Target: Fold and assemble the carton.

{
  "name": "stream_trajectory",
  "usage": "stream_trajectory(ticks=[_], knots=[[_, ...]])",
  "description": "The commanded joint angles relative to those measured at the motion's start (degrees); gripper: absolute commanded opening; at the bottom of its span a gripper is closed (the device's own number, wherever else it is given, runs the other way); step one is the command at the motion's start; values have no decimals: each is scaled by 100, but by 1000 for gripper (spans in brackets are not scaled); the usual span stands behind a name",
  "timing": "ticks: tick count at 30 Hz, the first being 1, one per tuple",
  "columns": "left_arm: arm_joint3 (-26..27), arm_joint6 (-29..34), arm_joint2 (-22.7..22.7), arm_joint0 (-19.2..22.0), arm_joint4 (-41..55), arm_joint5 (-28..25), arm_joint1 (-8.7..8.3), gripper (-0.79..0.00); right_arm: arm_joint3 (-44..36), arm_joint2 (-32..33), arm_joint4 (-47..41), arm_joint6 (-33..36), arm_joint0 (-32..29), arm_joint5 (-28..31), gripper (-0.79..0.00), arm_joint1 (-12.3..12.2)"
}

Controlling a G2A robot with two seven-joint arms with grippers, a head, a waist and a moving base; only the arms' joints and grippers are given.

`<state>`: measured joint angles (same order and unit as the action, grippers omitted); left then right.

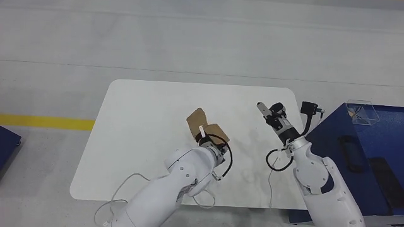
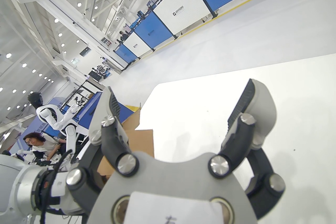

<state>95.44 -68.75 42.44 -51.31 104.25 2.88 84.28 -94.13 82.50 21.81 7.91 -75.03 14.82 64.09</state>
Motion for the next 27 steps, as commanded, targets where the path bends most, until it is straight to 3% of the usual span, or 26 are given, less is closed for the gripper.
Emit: stream_trajectory(ticks=[1,11,13,14,15,20,23,27], knots=[[-418,-339,-60,71,161,-207,69,-785,51,-44,-48,79,40,-3,0,10],[-1994,-513,-365,529,876,-387,428,-785,202,-240,35,179,151,-9,0,59],[-2172,-478,-420,621,887,-361,490,-437,219,-260,27,198,175,-38,0,68],[-2222,-437,-445,663,877,-332,518,-37,227,-273,23,206,187,-55,0,73],[-2257,-371,-448,692,899,-316,543,0,237,-288,28,214,199,-64,0,78],[-2114,-319,-507,789,772,-17,616,0,306,-360,51,349,290,-109,0,97],[-1493,-200,-364,726,605,92,585,0,327,-369,51,381,331,-123,0,106],[-259,-316,-27,374,183,469,425,0,303,-314,51,477,366,-136,0,104]])
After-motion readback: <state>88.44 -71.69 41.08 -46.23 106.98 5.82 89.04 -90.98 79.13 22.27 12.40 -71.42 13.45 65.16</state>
